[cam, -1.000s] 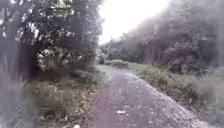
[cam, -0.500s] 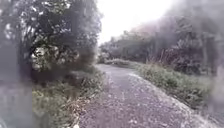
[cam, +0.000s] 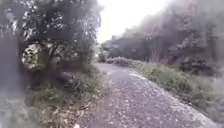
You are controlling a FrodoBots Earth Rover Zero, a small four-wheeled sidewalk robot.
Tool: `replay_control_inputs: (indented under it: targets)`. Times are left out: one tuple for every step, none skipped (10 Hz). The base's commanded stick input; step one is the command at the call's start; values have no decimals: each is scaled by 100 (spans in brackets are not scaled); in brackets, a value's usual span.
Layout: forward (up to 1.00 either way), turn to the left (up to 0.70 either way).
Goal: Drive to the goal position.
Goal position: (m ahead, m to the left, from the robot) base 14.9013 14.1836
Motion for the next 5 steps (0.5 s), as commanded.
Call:
replay_control_inputs:
  targets:
    - [70, -20]
    - [70, 0]
    - [70, 0]
    - [70, 0]
    - [70, 0]
